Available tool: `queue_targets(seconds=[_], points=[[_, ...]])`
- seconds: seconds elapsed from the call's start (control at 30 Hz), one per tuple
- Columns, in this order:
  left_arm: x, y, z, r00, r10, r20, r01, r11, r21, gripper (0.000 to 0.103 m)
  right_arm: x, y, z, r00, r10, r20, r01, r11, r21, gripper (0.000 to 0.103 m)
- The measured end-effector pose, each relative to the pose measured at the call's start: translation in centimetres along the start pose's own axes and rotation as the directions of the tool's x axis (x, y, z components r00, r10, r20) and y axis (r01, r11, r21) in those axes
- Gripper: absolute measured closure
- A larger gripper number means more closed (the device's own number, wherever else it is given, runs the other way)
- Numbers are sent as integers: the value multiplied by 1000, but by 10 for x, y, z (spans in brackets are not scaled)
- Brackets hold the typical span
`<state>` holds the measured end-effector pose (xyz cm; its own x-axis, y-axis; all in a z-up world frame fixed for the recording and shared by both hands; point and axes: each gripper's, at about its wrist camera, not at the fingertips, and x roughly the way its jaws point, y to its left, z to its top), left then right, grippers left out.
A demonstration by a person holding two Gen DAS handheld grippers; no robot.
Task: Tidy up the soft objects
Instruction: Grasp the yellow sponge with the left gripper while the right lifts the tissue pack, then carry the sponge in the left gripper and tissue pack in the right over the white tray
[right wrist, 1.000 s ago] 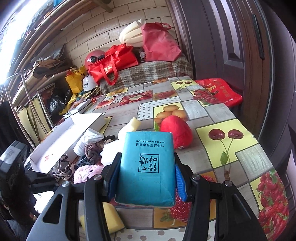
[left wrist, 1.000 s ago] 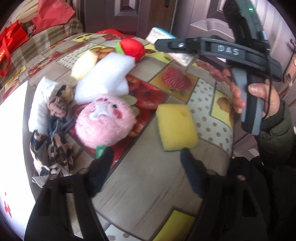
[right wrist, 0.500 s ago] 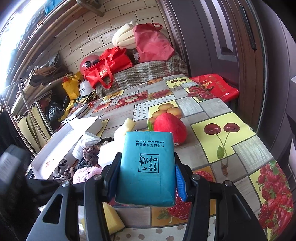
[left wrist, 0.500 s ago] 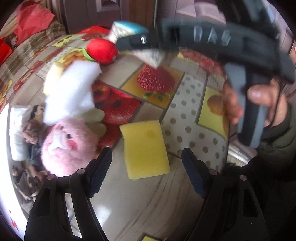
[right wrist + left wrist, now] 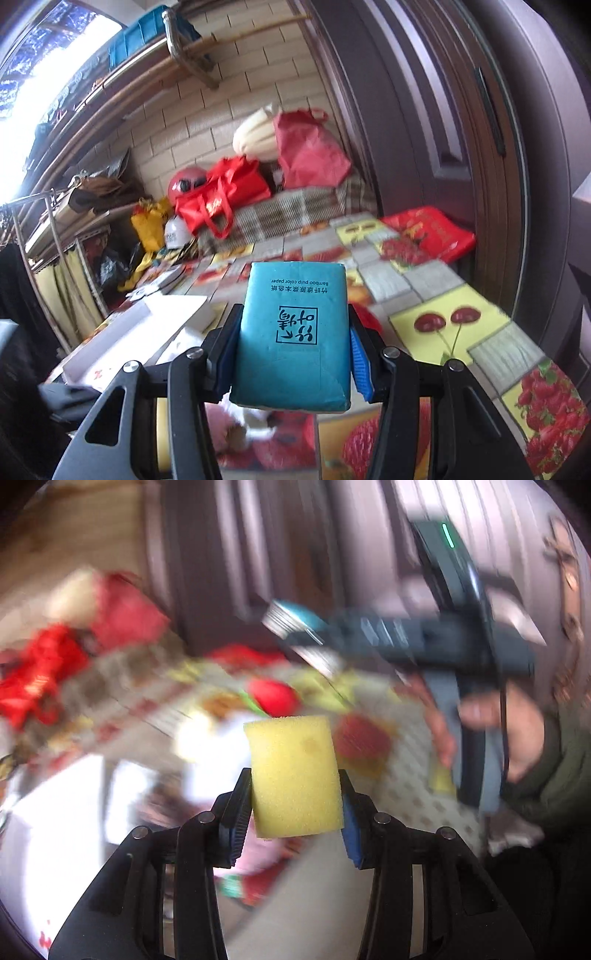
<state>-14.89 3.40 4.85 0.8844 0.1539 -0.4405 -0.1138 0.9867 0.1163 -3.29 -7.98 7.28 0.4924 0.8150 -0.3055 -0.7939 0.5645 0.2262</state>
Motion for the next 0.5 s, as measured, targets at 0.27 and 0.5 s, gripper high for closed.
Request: queue_targets(seconds=[0.27,0.5], points=[[-44,64,-17,964,254,85,-230,947,-223,61,7,16,-6,997,-46,69,52,995,-86,52],[-66,79,-35,935,342,95,-306,913,-271,61,10,37,-10,999,5,52,1,993,-119,52]])
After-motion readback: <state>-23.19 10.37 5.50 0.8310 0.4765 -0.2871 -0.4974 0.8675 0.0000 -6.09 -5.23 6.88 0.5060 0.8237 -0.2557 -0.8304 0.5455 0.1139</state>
